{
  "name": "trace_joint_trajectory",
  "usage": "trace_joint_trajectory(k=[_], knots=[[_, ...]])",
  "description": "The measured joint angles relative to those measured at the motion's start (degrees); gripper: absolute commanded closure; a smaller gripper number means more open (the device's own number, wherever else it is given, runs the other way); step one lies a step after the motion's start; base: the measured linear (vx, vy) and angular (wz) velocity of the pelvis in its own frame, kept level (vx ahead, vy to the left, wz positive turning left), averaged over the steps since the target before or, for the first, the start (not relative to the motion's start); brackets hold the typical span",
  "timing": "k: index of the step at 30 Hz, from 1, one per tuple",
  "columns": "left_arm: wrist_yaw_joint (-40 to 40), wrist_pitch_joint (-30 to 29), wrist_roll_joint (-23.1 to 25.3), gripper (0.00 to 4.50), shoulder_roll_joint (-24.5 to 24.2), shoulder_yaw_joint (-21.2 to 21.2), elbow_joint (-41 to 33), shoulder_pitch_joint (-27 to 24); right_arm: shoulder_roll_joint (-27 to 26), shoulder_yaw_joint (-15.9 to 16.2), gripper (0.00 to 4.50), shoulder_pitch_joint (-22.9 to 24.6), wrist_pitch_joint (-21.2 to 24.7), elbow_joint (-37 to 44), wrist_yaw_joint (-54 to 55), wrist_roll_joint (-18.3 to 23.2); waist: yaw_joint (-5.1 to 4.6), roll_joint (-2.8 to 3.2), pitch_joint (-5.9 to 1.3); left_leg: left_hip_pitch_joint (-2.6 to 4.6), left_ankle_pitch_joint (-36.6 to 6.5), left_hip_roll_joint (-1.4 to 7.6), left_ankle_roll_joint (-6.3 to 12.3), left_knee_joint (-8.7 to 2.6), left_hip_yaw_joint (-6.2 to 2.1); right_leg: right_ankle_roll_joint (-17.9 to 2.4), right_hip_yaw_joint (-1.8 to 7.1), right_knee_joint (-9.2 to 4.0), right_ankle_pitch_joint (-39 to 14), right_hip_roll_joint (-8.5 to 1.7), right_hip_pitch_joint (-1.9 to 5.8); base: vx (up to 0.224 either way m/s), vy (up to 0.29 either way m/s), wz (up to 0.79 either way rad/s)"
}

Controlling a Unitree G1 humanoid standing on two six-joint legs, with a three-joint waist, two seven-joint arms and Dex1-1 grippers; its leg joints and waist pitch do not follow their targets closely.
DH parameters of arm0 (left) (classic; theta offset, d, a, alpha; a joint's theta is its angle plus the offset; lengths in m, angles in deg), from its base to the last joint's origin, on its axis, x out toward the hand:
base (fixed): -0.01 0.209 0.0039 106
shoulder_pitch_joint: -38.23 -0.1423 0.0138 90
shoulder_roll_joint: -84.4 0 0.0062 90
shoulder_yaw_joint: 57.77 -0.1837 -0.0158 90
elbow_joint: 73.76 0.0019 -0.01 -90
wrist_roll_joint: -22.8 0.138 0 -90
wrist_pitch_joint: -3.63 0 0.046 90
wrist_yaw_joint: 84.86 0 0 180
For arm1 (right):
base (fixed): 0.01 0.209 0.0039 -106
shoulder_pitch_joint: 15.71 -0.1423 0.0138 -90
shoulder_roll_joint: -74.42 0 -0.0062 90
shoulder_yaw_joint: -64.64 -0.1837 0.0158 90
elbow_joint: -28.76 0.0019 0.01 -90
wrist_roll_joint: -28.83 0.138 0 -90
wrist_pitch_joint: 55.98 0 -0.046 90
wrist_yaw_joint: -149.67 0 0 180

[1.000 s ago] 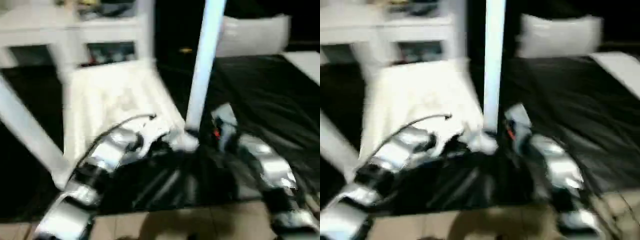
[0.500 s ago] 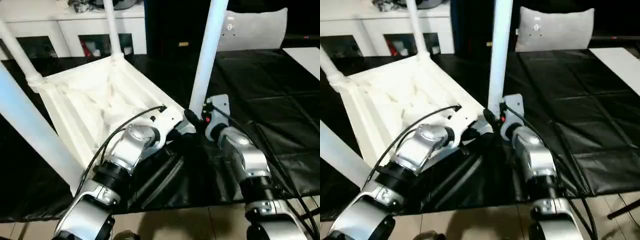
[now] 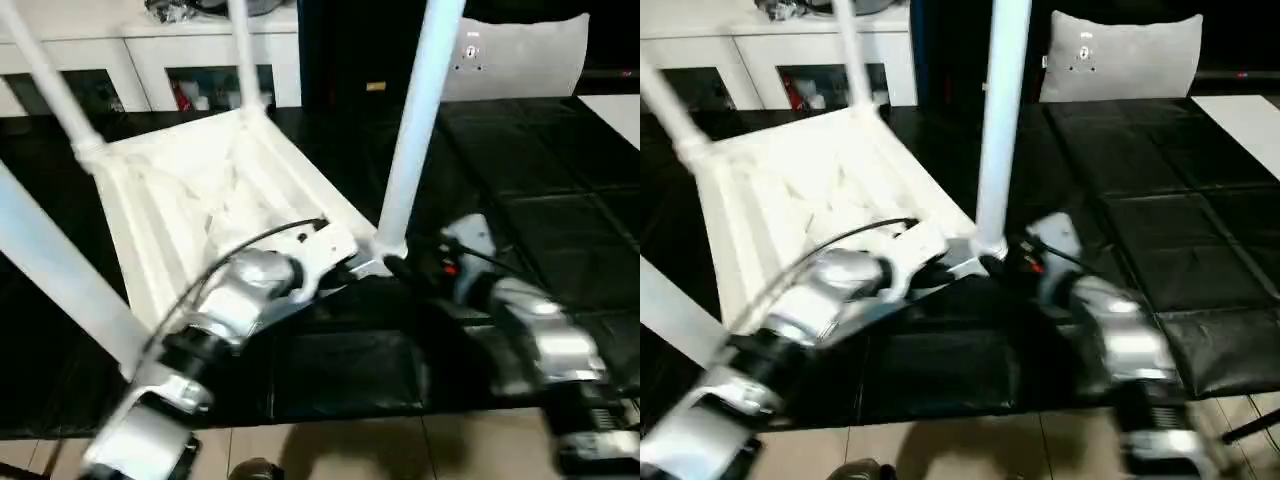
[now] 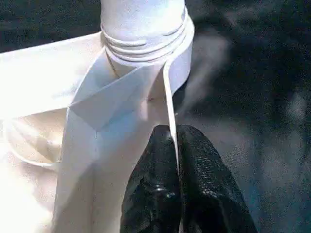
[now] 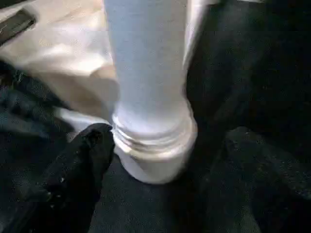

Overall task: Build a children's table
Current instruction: Rotate leg to tighten

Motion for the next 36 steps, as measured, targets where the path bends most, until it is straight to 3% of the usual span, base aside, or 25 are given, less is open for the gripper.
trace_joint_trajectory(k=[9, 10, 14, 20, 36], knots=[[14.8, 11.7, -1.3, 4.50, -6.6, -3.3, 0.6, 0.1, 5.1, 2.9, 0.12, 0.4, -1.0, 2.3, -18.5, 4.9, 2.09, -0.01, -0.02, -0.07, 0.1, 0.01, 0.35, 0.04, 0.21, 0.0, 0.08, -0.12, 0.0, -0.05, -0.01, 0.000, 0.000, 0.00], [16.3, 12.4, -1.6, 4.50, -6.9, -3.4, 0.6, 0.1, 5.1, 3.1, 0.40, 0.4, -1.0, 2.3, -20.0, 5.6, 2.30, -0.01, -0.02, -0.08, 0.1, 0.01, 0.36, 0.04, 0.23, 0.0, 0.08, -0.12, 0.0, -0.06, -0.01, 0.000, 0.000, 0.00], [19.2, 13.7, -2.2, 4.50, -7.0, -4.3, 0.6, 0.1, 5.2, 3.5, 0.65, 0.1, -0.5, 2.3, -22.8, 6.5, 3.11, -0.01, -0.02, -0.07, 0.1, 0.01, 0.37, 0.09, 0.32, 0.0, 0.09, -0.09, 0.0, -0.14, -0.02, 0.000, 0.000, 0.00], [21.9, 15.1, -2.5, 4.50, -7.2, -5.2, 0.2, 0.0, 5.1, 6.3, 1.19, -0.6, -0.9, 1.7, -26.6, 6.4, 3.40, -0.08, -0.06, -0.07, 0.1, 0.00, 0.38, 0.16, 0.50, 0.0, 0.09, 0.00, 0.0, -0.26, -0.02, 0.000, 0.000, 0.00], [22.4, 15.5, -2.4, 4.50, -7.2, -5.5, -0.1, 0.0, 4.0, 7.8, 2.50, -1.4, 0.3, 1.0, -29.5, 6.6, 3.36, -0.14, -0.08, -0.09, 0.0, 0.01, 0.60, 0.36, 0.88, 0.0, 0.12, 0.14, 0.0, -0.46, -0.04, 0.000, 0.000, 0.00]])
